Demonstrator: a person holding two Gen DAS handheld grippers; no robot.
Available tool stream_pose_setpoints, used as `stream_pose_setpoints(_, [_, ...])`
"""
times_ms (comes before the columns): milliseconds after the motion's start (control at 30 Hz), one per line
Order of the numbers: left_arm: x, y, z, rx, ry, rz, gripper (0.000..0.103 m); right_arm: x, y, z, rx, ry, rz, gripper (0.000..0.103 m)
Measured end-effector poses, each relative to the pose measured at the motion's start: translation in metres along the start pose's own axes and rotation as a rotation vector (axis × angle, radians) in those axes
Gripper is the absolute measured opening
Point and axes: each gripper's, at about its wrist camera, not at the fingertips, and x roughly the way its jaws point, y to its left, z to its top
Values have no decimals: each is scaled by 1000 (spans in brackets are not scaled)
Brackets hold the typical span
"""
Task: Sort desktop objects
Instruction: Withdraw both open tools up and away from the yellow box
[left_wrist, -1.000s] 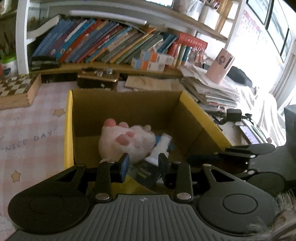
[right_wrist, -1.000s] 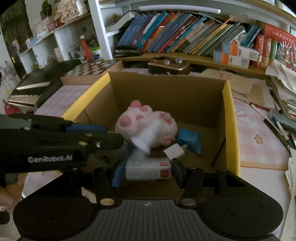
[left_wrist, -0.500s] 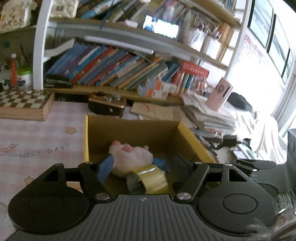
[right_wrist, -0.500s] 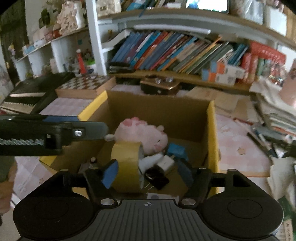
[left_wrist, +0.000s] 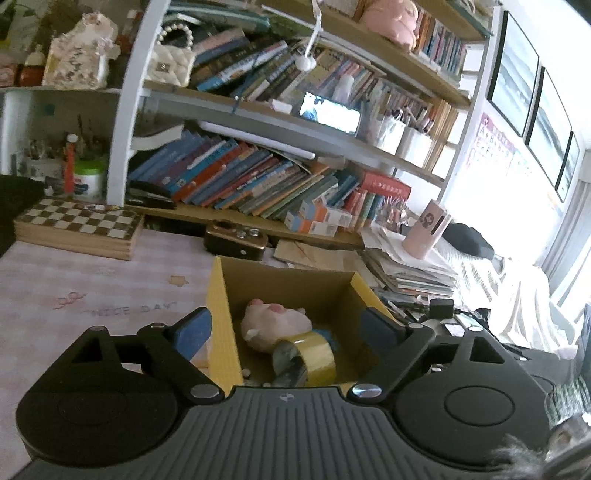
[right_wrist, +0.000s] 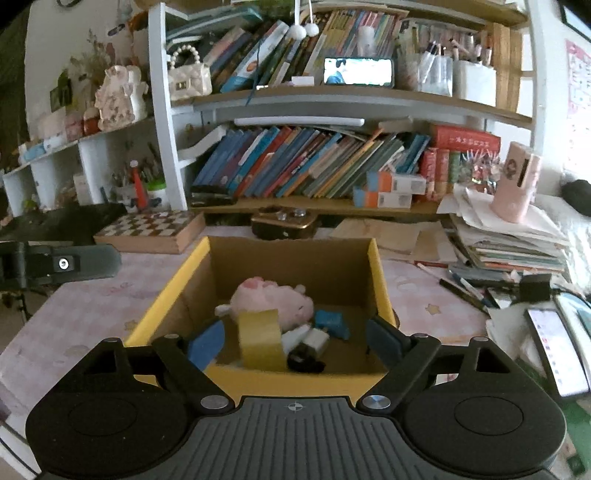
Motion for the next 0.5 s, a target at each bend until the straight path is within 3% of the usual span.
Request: stream_pose_setpoints(500, [-98,49,-61,-7,51,82,90,-57,65,-64,75,41,-61,88])
